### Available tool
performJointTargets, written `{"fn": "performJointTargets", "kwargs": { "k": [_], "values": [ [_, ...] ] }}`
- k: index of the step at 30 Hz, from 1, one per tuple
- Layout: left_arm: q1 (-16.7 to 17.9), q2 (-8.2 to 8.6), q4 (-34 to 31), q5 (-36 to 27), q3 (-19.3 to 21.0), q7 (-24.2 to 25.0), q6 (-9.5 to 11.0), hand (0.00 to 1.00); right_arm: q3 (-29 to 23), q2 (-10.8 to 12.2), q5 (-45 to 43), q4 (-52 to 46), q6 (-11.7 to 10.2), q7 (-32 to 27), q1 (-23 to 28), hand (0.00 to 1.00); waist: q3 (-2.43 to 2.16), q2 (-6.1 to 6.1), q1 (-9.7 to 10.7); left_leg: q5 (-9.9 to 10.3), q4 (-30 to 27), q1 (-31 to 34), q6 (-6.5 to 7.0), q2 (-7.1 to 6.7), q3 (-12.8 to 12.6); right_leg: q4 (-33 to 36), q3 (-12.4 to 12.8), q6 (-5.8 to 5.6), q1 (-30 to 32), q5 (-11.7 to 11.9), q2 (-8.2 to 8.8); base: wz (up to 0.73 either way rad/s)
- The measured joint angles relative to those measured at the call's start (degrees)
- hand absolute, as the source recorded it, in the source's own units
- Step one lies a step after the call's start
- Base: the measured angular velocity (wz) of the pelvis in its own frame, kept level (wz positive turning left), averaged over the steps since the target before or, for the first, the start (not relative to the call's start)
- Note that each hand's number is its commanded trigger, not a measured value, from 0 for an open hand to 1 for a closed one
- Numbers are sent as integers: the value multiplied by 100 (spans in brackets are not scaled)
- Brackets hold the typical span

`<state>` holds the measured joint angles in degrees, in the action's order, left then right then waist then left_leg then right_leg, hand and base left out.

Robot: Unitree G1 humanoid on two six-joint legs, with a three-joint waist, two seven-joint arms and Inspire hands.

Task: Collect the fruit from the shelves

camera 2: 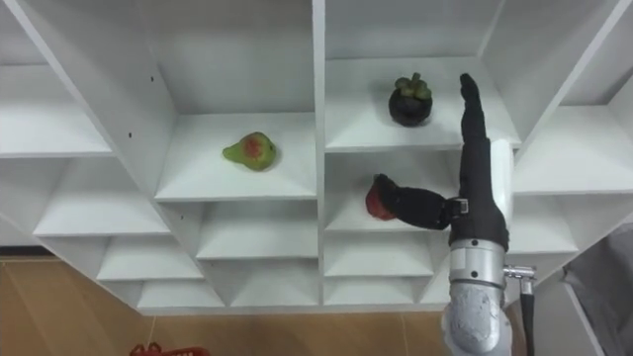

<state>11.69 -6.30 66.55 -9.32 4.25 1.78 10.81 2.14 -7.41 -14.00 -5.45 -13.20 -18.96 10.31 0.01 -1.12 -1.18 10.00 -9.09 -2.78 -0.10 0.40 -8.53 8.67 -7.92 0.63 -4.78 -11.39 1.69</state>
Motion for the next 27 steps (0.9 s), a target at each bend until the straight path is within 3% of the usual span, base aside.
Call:
{"fn": "performJointTargets", "kwargs": {
  "k": [10,17,27],
  "values": [
    [2,15,-43,26,14,8,-3,100,-73,2,74,-3,-1,-92,-106,0,8,-29,-24,0,0,-10,0,0,2,6,-14,0,-16,1,2,0],
    [13,-29,-144,7,56,4,-9,100,-257,-127,536,253,1,-223,-301,0,19,-199,-77,-1,-1,16,1,-15,107,-9,-81,0,-22,0,12,4],
    [87,0,-271,234,218,-6,-72,100,-411,-155,726,1028,0,-283,-665,0,23,-213,-80,-2,-9,-72,1,-18,218,-2,-186,-2,-142,1,16,4]
  ]
}}
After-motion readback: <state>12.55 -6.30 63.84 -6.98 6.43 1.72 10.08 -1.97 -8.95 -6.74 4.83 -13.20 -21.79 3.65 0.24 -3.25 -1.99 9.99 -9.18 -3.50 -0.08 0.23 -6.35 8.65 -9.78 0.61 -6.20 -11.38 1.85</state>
